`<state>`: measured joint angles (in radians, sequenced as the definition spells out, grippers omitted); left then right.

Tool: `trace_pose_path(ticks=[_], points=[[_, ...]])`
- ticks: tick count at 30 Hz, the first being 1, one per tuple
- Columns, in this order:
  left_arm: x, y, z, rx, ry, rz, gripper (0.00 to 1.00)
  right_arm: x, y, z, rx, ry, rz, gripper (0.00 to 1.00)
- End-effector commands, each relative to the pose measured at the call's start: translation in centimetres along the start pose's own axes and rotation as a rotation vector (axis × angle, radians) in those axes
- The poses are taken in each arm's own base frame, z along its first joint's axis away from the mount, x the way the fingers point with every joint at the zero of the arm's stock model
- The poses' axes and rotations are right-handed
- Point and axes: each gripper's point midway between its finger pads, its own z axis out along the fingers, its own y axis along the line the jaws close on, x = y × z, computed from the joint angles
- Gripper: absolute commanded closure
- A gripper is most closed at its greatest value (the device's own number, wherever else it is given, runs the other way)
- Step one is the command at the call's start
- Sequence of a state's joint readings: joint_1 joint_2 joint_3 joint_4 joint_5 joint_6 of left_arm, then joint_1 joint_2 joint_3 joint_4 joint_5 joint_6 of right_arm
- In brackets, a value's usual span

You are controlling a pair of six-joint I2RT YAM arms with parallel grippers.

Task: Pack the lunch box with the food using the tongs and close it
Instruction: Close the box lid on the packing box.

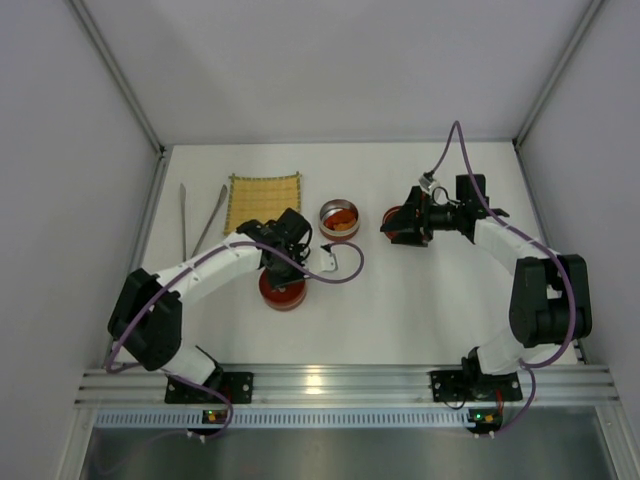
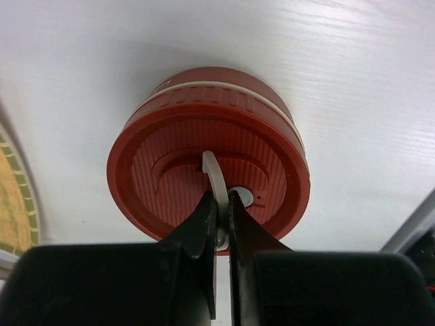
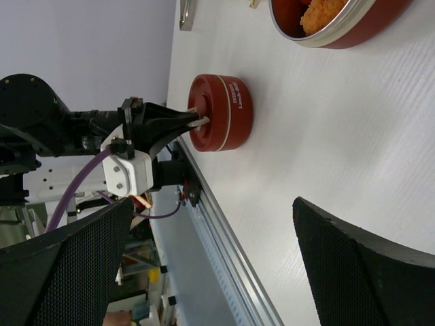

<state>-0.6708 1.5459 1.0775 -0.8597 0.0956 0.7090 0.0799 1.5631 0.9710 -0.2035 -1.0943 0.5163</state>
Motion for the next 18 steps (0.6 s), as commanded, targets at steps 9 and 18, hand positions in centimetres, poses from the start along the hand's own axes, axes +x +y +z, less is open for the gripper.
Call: trace_pose_path(ticks=[9, 18], points=[[9.9, -11.4, -0.9, 0.47, 0.382, -0.038, 1.0, -1.3, 1.4, -0.6, -0.028, -0.017, -0.052, 0.01], [5.8, -7.6, -0.5, 0.319, 0.246, -0.032, 0.92, -1.1, 1.9, -0.7, -0.043, -0.007, -0.052, 0.01]])
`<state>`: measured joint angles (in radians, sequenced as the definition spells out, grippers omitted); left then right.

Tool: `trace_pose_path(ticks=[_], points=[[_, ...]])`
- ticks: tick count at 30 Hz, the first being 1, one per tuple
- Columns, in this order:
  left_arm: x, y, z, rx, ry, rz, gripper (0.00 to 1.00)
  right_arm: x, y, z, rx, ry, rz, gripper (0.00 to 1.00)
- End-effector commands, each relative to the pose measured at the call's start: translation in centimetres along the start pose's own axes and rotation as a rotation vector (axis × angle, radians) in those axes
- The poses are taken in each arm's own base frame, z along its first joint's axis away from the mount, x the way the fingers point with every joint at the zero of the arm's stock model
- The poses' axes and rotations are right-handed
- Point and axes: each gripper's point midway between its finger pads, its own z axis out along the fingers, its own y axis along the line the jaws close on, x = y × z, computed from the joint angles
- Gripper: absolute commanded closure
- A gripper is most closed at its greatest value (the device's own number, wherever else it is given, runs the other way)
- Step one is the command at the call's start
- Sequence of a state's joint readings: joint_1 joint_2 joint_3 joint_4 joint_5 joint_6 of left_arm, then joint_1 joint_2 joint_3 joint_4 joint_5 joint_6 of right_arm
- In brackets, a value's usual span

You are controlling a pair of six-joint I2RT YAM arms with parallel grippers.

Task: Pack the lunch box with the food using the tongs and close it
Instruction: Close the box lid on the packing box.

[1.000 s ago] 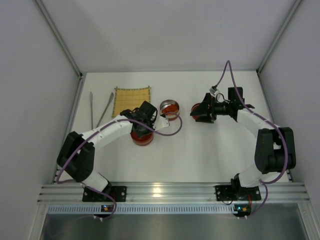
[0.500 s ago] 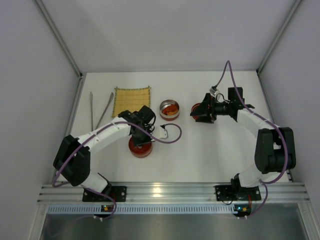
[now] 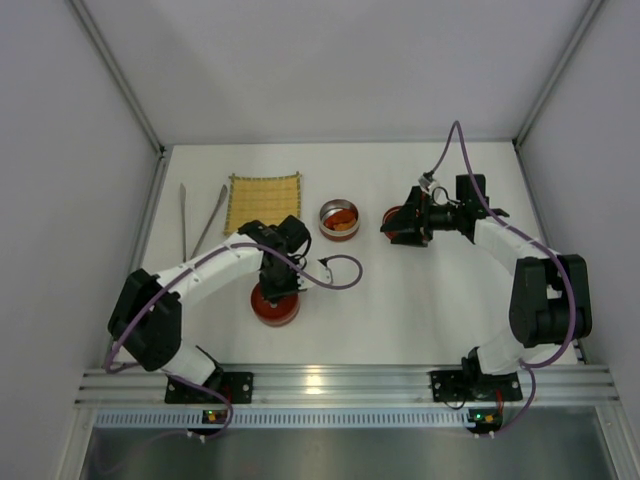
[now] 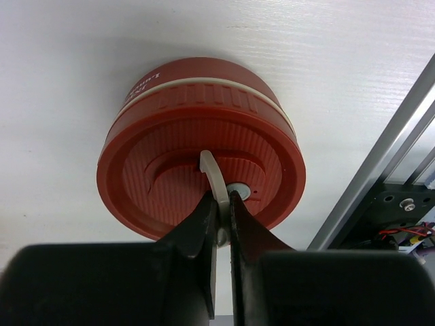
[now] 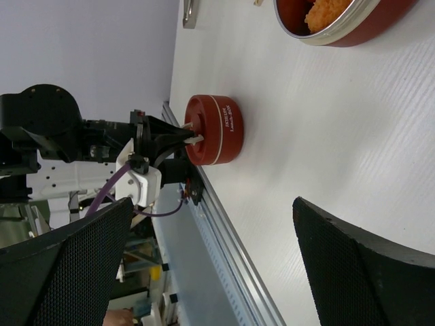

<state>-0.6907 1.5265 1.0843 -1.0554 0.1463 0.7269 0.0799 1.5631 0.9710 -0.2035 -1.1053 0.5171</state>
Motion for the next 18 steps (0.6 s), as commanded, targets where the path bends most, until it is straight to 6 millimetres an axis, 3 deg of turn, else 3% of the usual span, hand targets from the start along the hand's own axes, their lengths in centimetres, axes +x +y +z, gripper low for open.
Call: trace_pose_path(ticks=[1, 8, 18], points=[[3.0, -3.3, 1.6, 0.16, 0.143, -0.05, 0.91, -1.1, 1.8, -0.7, -0.035, -0.011, -0.053, 0.01], [1.7, -1.6, 1.1, 0.097, 0.109, -0.054, 0.73, -1.1, 1.5, -0.6, -0.036, -0.007, -0.049, 0.01], [-0.7, 1.4, -1.2, -0.068, -0.013, -0.038, 0.63, -1.0, 1.7, -0.6, -0.045, -0.004, -0.05, 0.01]])
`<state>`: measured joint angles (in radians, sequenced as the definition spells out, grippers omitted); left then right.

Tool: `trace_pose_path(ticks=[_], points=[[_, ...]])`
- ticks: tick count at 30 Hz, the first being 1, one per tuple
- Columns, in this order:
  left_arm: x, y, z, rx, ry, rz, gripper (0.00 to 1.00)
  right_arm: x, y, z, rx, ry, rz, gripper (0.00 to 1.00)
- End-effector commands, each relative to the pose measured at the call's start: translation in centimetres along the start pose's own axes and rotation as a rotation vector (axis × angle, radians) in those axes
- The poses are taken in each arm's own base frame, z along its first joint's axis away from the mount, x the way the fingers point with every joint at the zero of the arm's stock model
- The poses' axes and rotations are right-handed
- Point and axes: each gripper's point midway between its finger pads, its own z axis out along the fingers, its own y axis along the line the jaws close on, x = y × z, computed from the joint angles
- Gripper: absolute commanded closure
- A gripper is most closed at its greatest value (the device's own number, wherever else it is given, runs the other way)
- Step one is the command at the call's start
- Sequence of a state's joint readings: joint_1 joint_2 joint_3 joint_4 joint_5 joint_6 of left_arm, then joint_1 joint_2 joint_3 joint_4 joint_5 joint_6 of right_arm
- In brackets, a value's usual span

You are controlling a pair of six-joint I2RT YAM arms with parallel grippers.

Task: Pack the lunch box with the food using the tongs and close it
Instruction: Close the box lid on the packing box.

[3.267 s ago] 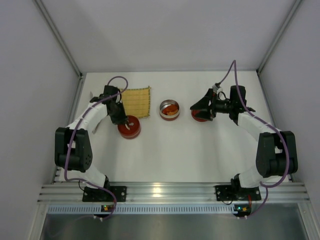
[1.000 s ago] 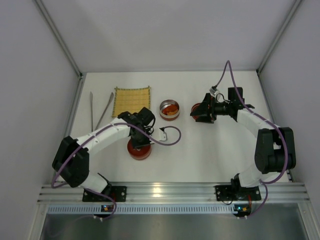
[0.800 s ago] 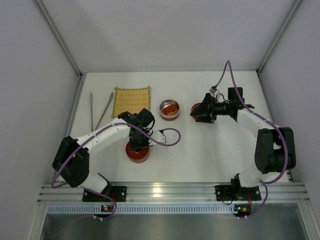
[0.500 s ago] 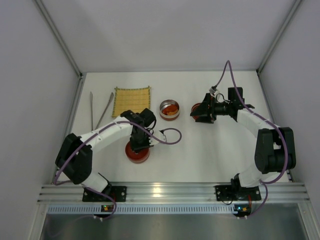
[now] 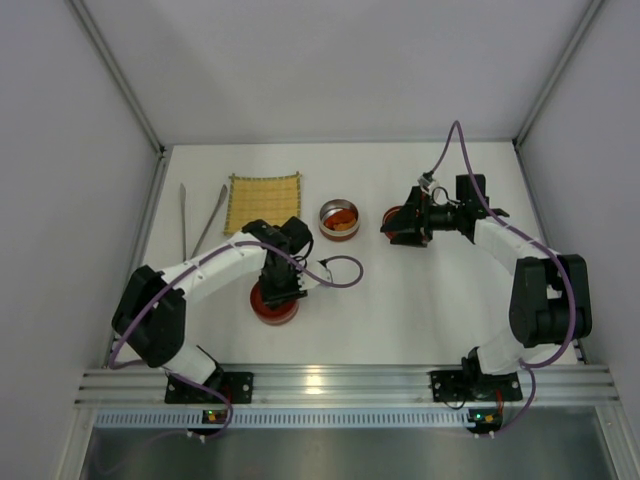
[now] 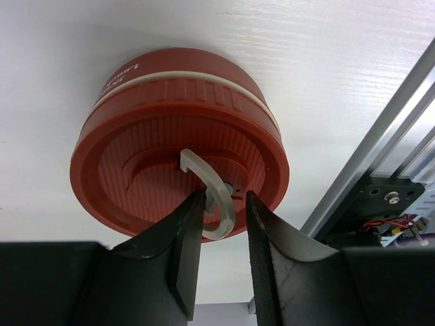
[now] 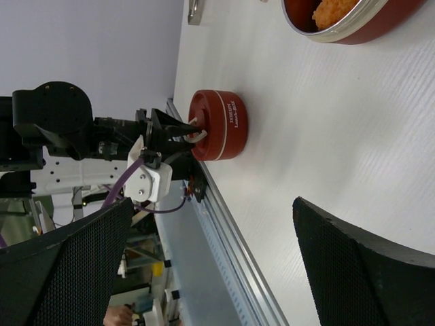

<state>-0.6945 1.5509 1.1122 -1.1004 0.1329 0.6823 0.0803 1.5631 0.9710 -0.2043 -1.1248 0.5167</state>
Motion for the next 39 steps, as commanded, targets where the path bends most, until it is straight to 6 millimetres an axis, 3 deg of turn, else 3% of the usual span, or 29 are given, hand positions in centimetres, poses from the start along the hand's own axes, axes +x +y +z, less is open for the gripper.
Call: trace_pose_path(ticks=[1, 15, 28, 32, 34, 36, 37, 39], points=[[-1.2, 1.9, -1.3, -0.097, -0.063, 0.006, 0.63, -1.2, 1.4, -0.6, -0.029, -0.013, -0.049, 0.01], [-2.1, 4.5, -3.6, -0.231, -0.1, 0.034, 0.63, -1.1, 1.8, -0.6, -0.045, -0.006, -0.054, 0.01], [-2.2, 6.9, -2.9, -0.225, -0.113, -0.002, 0.63, -0.9, 1.6, -0.6, -0.048, 0.003, -0.051, 0.01], [-3.5, 7.4, -4.6, -0.2, -0.199, -0.045, 0.61, -1.0, 1.2, -0.7, -0.014, 0.005, -0.088, 0.01], [-4.5, 8.3, -7.0, -0.194, -0.275, -0.102, 0.6, -1.2, 0.9, -1.0, 0.026, 0.012, -0.14, 0.01], [-5.4, 8.4, -8.7, -0.134, -0.372, -0.185, 0.57, -2.6, -0.1, -1.6, 0.112, -0.014, -0.242, 0.01], [-6.3, 8.9, -10.6, -0.137, -0.427, -0.209, 0.54, -3.2, -0.7, -1.8, 0.155, -0.02, -0.278, 0.01], [-7.1, 9.2, -12.3, -0.09, -0.523, -0.304, 0.43, -4.9, -3.4, -3.0, 0.346, -0.021, -0.378, 0.02]])
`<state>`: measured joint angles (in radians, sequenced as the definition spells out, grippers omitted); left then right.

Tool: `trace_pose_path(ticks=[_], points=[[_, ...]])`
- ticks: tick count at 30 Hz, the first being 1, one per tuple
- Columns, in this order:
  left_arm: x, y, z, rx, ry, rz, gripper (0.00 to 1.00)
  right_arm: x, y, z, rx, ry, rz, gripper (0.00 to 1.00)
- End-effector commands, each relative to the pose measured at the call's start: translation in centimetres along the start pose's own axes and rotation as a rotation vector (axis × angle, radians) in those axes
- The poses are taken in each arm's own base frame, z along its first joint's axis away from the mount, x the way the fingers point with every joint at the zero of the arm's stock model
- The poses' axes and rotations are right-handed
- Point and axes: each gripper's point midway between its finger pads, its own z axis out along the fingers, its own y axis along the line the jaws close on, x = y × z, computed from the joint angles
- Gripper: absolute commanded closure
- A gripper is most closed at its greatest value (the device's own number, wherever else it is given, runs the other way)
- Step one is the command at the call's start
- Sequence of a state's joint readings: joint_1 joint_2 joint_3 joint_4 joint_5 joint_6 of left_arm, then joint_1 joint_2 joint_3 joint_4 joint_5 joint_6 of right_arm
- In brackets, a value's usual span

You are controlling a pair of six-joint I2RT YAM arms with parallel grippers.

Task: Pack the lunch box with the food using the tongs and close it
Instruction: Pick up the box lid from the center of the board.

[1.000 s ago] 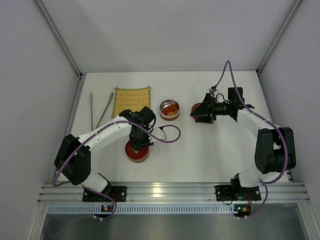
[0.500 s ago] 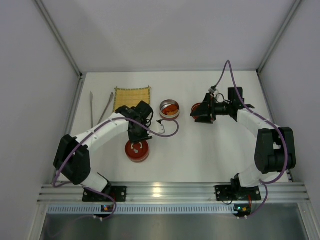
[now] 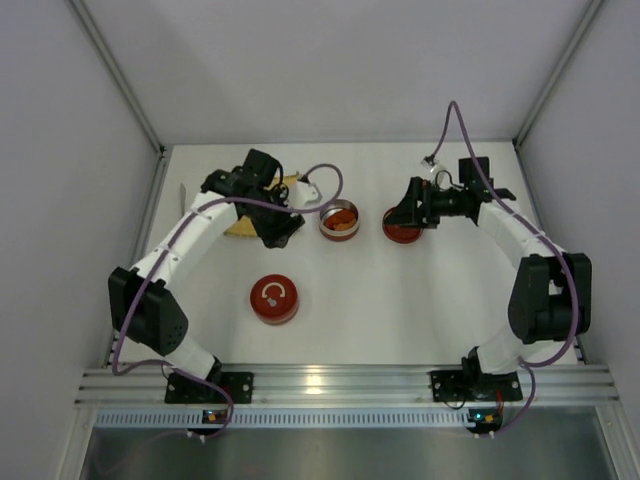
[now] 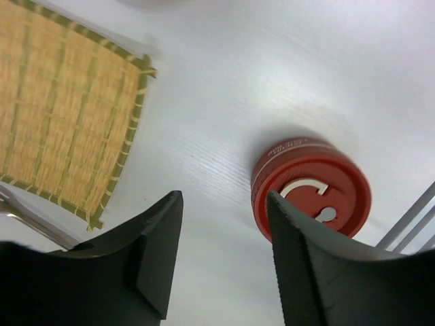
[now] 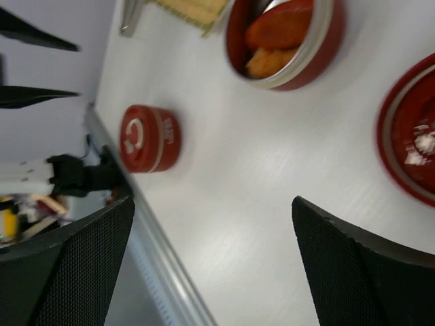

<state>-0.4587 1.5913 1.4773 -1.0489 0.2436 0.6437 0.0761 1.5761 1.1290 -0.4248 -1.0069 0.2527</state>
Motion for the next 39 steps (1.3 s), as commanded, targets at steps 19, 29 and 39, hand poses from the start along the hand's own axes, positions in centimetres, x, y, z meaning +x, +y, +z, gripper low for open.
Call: trace_pose_path(ticks=[19, 29, 39], points=[[-5.8, -2.4, -3.3, 0.344, -0.395, -0.384, 0.3, -4.4, -15.0, -3.0, 0.554, 0.495, -0.909, 0.29], [-5.1, -2.2, -2.9, 0.33, -0.384, -0.402, 0.29, -6.7, -18.4, -0.9, 0.673, 0.398, -0.696, 0.5], [-5.0, -1.8, -4.0, 0.256, -0.414, -0.286, 0.17, -6.3, -21.8, 0.4, 0.734, 0.42, -0.587, 0.59]])
